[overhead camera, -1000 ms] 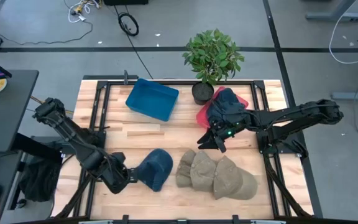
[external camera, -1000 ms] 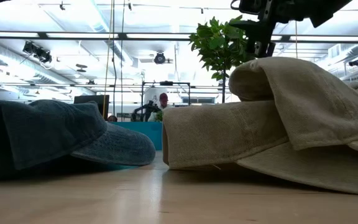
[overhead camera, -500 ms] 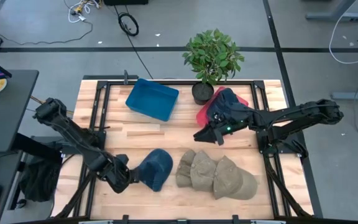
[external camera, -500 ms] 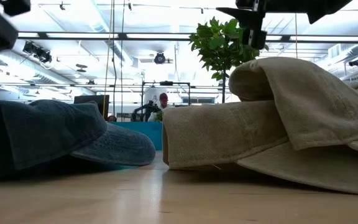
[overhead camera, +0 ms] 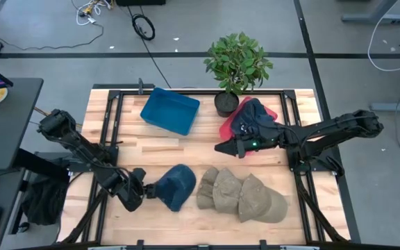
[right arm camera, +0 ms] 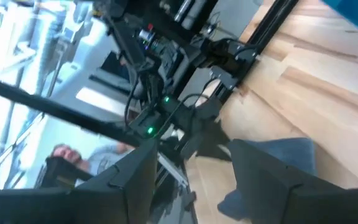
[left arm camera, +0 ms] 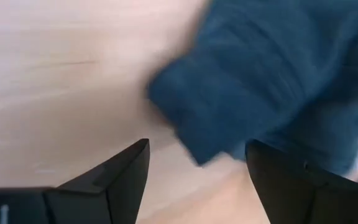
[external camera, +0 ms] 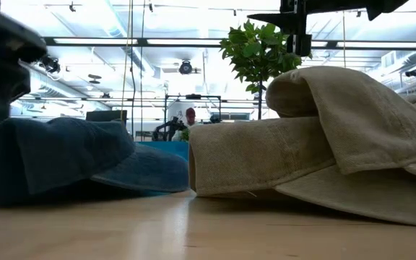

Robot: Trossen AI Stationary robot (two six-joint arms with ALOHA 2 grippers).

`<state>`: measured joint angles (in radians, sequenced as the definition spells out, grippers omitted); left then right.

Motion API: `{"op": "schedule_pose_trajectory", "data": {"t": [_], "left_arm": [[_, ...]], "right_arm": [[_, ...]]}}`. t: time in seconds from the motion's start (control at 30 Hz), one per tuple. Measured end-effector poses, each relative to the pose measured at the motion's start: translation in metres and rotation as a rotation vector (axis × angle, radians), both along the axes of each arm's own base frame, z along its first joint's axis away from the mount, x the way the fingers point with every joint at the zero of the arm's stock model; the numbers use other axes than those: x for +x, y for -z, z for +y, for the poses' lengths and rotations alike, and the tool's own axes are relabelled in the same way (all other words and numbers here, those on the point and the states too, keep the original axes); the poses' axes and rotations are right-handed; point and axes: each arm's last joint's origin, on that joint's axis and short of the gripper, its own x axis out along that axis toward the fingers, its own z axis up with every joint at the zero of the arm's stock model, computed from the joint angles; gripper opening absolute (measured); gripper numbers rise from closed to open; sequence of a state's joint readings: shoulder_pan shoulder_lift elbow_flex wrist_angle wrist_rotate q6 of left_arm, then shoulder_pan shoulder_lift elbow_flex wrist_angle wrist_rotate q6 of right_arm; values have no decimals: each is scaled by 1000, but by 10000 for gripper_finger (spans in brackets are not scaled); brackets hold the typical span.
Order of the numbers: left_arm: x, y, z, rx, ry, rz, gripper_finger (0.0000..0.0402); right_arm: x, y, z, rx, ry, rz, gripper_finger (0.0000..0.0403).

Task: Pick & Place hat
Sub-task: Put the blue cap into the red bin

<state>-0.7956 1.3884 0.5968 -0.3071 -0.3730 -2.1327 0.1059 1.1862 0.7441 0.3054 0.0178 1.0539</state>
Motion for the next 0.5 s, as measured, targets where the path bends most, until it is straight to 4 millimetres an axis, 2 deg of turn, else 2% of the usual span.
{"op": "schedule_pose_trajectory", "data": {"t": [0.1, 0.3, 0.5], "left_arm": [[1, -1, -1, 23, 33, -22, 264], [2, -2, 3, 117, -25, -94, 260], [2, -1, 4, 157, -6, -93, 259]], "right_arm": [[0, 0, 2, 6, 34, -1, 210], [-1, 0, 3, 20, 87, -1, 210], [-1, 0, 2, 21, 113, -2, 210]]}}
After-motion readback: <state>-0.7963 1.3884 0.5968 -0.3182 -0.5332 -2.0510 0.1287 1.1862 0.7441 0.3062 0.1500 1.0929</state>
